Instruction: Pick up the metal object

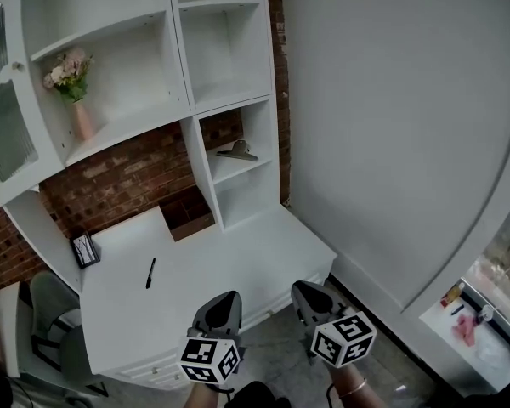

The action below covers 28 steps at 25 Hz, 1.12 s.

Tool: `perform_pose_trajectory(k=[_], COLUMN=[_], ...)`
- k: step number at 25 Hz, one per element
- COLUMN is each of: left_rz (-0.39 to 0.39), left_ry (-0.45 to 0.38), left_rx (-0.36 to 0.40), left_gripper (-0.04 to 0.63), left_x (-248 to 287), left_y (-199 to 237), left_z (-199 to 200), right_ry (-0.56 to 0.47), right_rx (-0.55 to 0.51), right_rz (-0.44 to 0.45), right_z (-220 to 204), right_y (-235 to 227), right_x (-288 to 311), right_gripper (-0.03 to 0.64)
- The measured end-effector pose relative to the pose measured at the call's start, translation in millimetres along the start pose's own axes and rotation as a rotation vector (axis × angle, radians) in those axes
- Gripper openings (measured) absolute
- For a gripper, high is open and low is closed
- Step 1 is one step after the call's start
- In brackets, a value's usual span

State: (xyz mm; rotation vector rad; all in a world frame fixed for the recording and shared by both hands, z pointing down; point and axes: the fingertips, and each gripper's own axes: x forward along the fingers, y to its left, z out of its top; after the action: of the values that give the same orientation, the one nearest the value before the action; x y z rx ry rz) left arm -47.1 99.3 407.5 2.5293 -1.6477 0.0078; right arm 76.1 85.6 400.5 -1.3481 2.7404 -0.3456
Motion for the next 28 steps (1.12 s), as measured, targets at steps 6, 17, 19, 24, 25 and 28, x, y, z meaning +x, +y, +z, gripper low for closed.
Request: perform_pose_trajectory(k=[6, 17, 19, 24, 25, 28], left_rz=[0.019, 0.009, 0.002, 0.001, -0.005, -0.025], left_ry=[0.012, 0.005, 0.015, 0.063, 0.066, 0.07], left_rx=[-0.02, -0.066, -0.061, -0.047, -0.049, -0.051], left_gripper=[0.009, 0.009, 0.009, 0.009, 0.009, 0.009], left_x=[17, 104, 124, 163, 170, 188], left_y=[26, 96, 108, 134, 138, 148], left_z=[-5, 0, 1, -7, -7, -7], right_ry=[0.044, 0.082, 0.086, 0.101, 0.1, 0.095], right_rx=[0.015, 0.105, 0.12, 0.164, 0.17, 0.197], right_rz=[0.01, 0.027, 0.034, 0.051, 0.05, 0.042], right_z=[-8, -13, -12, -11, -10, -9], right_y=[-10, -52, -61, -76, -79, -87], right_x=[30, 128, 149, 195, 203, 224], right_gripper=[0.006, 0.084, 0.087, 0.094, 0.096, 0.119])
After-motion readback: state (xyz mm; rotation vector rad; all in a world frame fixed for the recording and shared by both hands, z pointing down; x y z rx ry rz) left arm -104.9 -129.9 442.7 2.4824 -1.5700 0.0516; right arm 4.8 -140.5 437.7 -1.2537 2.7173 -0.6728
